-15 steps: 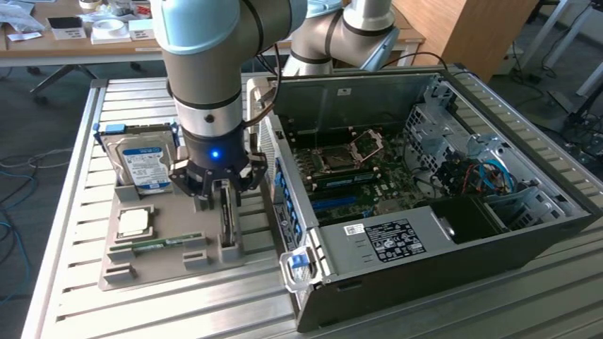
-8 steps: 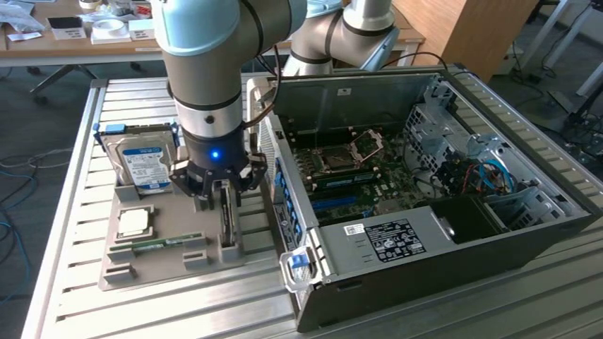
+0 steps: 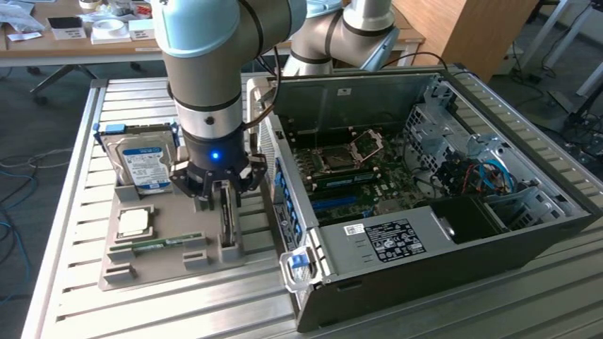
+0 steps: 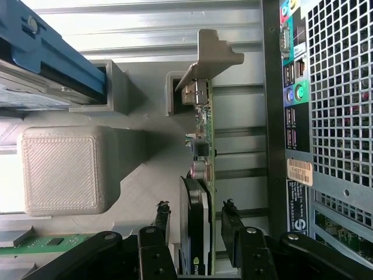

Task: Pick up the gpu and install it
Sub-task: 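Pick up the gpu and move the gpu toward the slot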

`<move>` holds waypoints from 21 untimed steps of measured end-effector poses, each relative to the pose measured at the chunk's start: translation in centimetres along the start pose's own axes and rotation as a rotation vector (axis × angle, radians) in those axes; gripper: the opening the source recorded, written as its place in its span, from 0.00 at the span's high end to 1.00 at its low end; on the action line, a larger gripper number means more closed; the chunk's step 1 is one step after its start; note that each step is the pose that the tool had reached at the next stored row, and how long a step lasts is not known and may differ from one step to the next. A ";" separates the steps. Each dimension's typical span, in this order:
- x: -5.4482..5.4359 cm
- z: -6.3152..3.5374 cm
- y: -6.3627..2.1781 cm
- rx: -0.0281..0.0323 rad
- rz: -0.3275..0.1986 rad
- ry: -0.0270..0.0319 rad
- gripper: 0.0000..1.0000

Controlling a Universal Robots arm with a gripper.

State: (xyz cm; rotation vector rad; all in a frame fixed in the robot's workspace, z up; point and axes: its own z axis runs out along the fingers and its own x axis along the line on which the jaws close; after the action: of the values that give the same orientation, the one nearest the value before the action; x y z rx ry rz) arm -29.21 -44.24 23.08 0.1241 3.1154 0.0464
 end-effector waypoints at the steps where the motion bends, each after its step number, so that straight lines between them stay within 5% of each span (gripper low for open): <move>1: 0.0 0.00 0.00 0.0000 0.000 0.0000 0.51; 5: 0.0 0.00 0.00 0.0000 0.000 -0.0001 0.53; 6: 0.0 0.00 0.00 0.0000 0.000 0.0000 0.59; 21: -0.2 0.00 -0.11 0.0002 0.001 0.0019 0.59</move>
State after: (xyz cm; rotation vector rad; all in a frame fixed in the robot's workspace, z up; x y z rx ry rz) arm -29.06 -44.36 23.08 0.1259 3.1173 0.0462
